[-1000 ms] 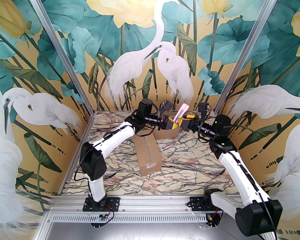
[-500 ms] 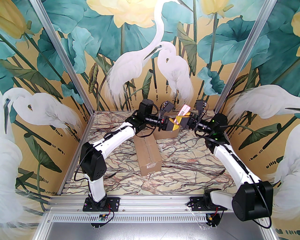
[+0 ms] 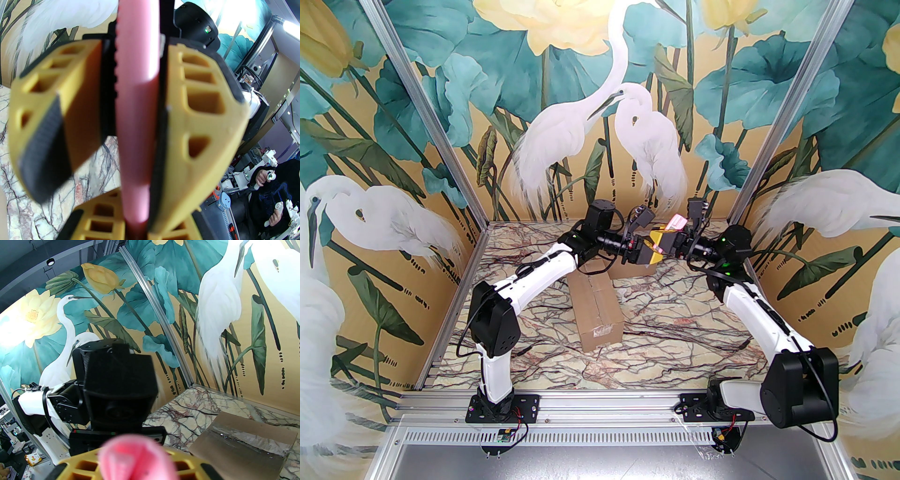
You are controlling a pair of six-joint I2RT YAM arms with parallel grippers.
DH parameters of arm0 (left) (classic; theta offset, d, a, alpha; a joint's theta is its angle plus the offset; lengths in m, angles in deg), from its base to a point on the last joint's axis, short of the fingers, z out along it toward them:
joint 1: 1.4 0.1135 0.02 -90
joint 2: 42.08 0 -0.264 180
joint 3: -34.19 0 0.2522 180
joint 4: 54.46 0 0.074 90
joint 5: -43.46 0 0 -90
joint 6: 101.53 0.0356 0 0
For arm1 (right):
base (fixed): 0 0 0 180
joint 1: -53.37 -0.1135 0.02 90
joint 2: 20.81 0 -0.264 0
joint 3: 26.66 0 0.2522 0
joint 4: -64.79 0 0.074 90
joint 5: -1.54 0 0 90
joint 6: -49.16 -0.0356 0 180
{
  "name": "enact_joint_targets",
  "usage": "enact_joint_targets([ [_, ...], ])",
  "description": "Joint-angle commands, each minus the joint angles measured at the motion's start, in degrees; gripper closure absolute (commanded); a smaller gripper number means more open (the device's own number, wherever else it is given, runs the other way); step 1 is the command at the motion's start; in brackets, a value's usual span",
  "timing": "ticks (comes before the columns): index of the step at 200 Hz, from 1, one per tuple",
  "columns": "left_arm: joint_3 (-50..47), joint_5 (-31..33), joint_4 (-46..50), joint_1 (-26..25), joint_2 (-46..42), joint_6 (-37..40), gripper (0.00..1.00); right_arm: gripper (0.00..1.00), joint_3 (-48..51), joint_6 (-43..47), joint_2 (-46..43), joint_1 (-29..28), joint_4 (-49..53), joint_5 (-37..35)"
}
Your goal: Unpack the express box
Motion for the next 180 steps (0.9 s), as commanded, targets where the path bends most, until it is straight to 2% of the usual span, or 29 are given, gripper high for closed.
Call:
enact_joint_targets([
  [1,4.3,-3.0,5.5,-0.5,1.7,3.2,1.0,0.72,-1.4,-1.6,1.4,0.3,-1.6,1.2],
  [27,6.9,-2.0,12.0,-0.6,2.8,6.6,1.0,0.78,-1.7,-0.9,1.8,0.2,-0.8,1.7],
  [91,7.2,-0.8,13.6,-0.3,2.7,8.0,1.0,0.88,-0.9,2.4,1.2,0.3,0.8,0.1],
  [113,7.0,0.0,13.3,-0.2,2.2,8.1,0.9,0.94,-0.1,3.1,0.8,0.3,0.7,-1.2],
  [120,6.8,0.4,12.9,-0.1,1.9,8.1,0.83,0.96,0.2,3.3,0.6,0.2,0.4,-1.7],
  [127,6.3,1.1,12.3,0.0,1.5,8.0,0.64,0.97,0.6,3.4,0.4,0.3,0.4,-2.2],
  [143,4.6,3.5,10.4,0.5,-0.1,7.8,0.37,0.99,1.1,4.0,-0.3,0.2,0.4,-3.4],
  [153,2.0,5.8,7.8,1.0,-2.0,7.2,0.28,0.99,1.3,5.0,-0.9,0.3,1.2,-4.5],
  [157,0.6,6.7,6.3,1.4,-2.9,6.9,0.2,0.99,1.3,5.7,-1.2,0.3,2.2,-5.1],
  [168,-3.8,9.8,0.7,2.5,-6.1,5.1,0.07,0.99,0.9,8.6,-2.0,0.3,6.5,-7.3],
  [180,-9.5,12.8,-4.8,4.3,-9.8,2.9,0.01,1.0,0.3,12.1,-2.9,0.2,12.2,-10.0],
])
